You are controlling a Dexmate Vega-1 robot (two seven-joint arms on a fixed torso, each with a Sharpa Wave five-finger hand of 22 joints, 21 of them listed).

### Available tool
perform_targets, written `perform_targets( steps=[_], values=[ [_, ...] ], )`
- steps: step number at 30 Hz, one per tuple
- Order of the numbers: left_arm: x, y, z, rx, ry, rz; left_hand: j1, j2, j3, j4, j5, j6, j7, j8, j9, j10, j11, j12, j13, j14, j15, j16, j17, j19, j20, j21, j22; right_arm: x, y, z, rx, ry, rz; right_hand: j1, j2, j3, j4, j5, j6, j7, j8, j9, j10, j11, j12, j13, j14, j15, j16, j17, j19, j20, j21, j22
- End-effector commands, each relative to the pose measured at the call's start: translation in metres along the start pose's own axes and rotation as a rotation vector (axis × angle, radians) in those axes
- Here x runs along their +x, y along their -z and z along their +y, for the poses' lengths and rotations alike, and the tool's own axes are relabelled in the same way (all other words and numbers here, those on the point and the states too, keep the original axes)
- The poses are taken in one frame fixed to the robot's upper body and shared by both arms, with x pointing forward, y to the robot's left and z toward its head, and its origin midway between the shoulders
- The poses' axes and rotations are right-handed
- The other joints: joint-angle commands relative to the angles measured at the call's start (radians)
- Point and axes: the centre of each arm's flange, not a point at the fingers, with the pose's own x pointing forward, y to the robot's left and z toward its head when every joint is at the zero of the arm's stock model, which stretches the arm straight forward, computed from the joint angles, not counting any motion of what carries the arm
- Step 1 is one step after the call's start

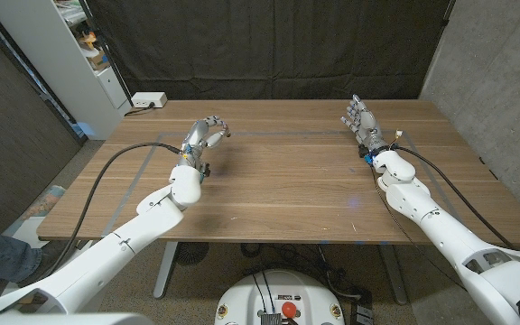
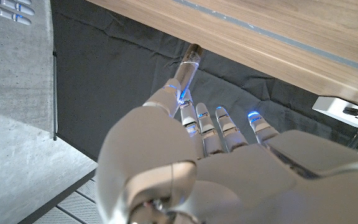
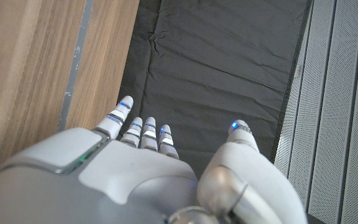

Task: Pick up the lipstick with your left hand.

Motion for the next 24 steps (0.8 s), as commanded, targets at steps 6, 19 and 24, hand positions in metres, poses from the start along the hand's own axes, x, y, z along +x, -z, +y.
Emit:
perform_targets(
  steps=[6, 19, 24],
  values=[
    [0.009, -0.011, 0.013, 0.029, -0.02, -0.05, 0.008, -0.002, -0.005, 0.001, 0.003, 0.011, -0.001, -0.002, 0.004, 0.001, 0.006, -0.003, 0.002, 0.002, -0.005, -0.007, 0.0, 0.0, 0.01, 0.0, 0.002, 0.002, 0.0, 0.004, -0.002, 0.003, -0.003, 0.003, 0.009, -0.002, -0.003, 0.004, 0.01, -0.002, 0.003, 0.002, 0.007, 0.006, 0.004, 0.005, 0.007, 0.001, 0.006, 0.0, 0.005, 0.003, 0.002, 0.005],
    [0.018, -0.022, 0.021, 0.034, -0.027, -0.087, 0.01, -0.003, -0.007, 0.001, 0.003, 0.014, 0.0, -0.005, 0.005, 0.0, 0.01, -0.006, 0.002, 0.003, -0.002, -0.007, 0.0, 0.001, 0.012, 0.0, 0.002, 0.007, 0.0, 0.005, -0.001, 0.007, -0.003, 0.004, 0.009, -0.002, -0.003, 0.004, 0.012, -0.003, 0.003, 0.002, 0.008, 0.005, 0.003, 0.005, 0.007, 0.0, 0.006, 0.0, 0.006, 0.003, 0.002, 0.005],
    [0.019, -0.026, 0.025, 0.034, -0.039, -0.101, 0.011, -0.004, -0.008, 0.001, 0.004, 0.014, 0.002, -0.007, 0.006, -0.001, 0.01, -0.008, 0.002, 0.002, 0.003, -0.007, 0.0, 0.001, 0.015, 0.0, 0.002, 0.008, 0.001, 0.006, 0.0, 0.007, -0.001, 0.004, 0.01, -0.003, -0.003, 0.004, 0.011, -0.004, 0.002, 0.002, 0.008, 0.006, 0.003, 0.005, 0.007, 0.0, 0.006, 0.001, 0.006, 0.003, 0.002, 0.005]
  ],
)
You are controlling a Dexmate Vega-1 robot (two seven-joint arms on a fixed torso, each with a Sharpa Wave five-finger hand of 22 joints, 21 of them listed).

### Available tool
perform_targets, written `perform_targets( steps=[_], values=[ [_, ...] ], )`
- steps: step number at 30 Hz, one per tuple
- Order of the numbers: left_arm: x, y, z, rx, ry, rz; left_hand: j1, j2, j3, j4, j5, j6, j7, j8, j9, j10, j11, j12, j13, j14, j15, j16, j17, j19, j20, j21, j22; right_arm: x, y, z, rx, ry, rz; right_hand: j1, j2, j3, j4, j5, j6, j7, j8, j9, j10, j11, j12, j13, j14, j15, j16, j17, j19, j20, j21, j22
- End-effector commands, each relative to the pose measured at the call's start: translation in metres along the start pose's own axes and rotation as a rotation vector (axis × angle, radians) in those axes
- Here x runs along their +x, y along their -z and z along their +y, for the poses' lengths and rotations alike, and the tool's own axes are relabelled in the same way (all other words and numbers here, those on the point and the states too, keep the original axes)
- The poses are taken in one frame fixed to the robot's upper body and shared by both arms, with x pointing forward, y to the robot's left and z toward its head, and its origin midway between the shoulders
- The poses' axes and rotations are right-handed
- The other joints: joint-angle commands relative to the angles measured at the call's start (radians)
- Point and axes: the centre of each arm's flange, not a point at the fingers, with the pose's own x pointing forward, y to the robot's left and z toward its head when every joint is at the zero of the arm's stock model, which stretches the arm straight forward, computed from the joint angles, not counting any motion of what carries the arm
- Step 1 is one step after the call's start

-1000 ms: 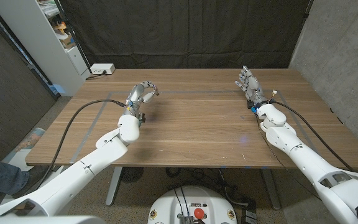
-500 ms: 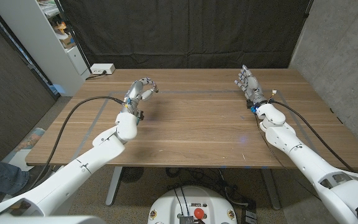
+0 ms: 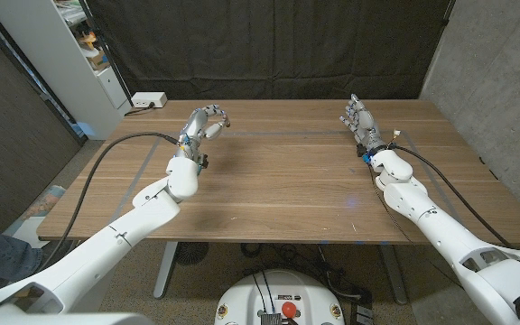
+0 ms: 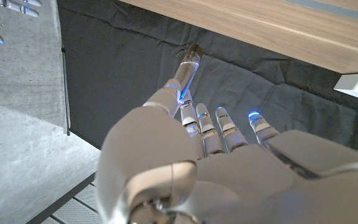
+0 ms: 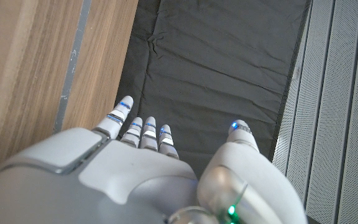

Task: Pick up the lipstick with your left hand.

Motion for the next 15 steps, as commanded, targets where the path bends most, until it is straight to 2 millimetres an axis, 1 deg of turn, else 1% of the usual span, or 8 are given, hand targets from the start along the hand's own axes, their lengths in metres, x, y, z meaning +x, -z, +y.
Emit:
perform_targets(
  steps=[1, 9, 15],
  values=[
    [0.0075, -0.0088, 0.009, 0.008, -0.017, -0.03, 0.011, -0.003, -0.004, -0.003, 0.004, 0.014, 0.002, -0.003, 0.005, 0.0, 0.01, -0.004, 0.002, 0.002, 0.002, 0.001, 0.0, 0.003, 0.012, 0.0, 0.002, 0.0041, 0.0009, 0.0011, 0.001, 0.001, 0.0, 0.004, 0.01, -0.003, -0.003, 0.004, 0.006, 0.002, 0.002, 0.002, 0.009, 0.006, 0.003, 0.004, 0.007, 0.001, 0.006, 0.001, 0.006, 0.003, 0.002, 0.005],
    [0.0086, -0.0102, 0.0064, 0.013, -0.014, -0.029, 0.013, -0.003, -0.005, -0.003, 0.004, 0.016, 0.001, -0.005, 0.006, -0.001, 0.012, -0.006, 0.003, 0.001, 0.003, 0.0, 0.0, 0.004, 0.014, 0.0, 0.002, 0.0055, 0.001, 0.0003, 0.004, 0.003, -0.004, 0.004, 0.011, -0.003, -0.004, 0.004, 0.006, 0.003, 0.002, 0.002, 0.011, 0.007, 0.004, 0.004, 0.009, 0.001, 0.006, 0.001, 0.008, 0.003, 0.002, 0.005],
    [0.0077, -0.0098, 0.0053, 0.007, -0.011, -0.028, 0.013, -0.004, -0.006, -0.003, 0.004, 0.019, 0.002, -0.006, 0.006, 0.0, 0.013, -0.007, 0.003, 0.0, 0.003, 0.0, 0.0, 0.004, 0.015, 0.0, 0.002, 0.0025, 0.0002, -0.0021, 0.001, 0.008, -0.006, 0.005, 0.011, -0.003, -0.004, 0.004, 0.007, 0.002, 0.002, 0.002, 0.012, 0.006, 0.004, 0.004, 0.011, 0.001, 0.007, 0.001, 0.009, 0.004, 0.003, 0.005]
  ],
)
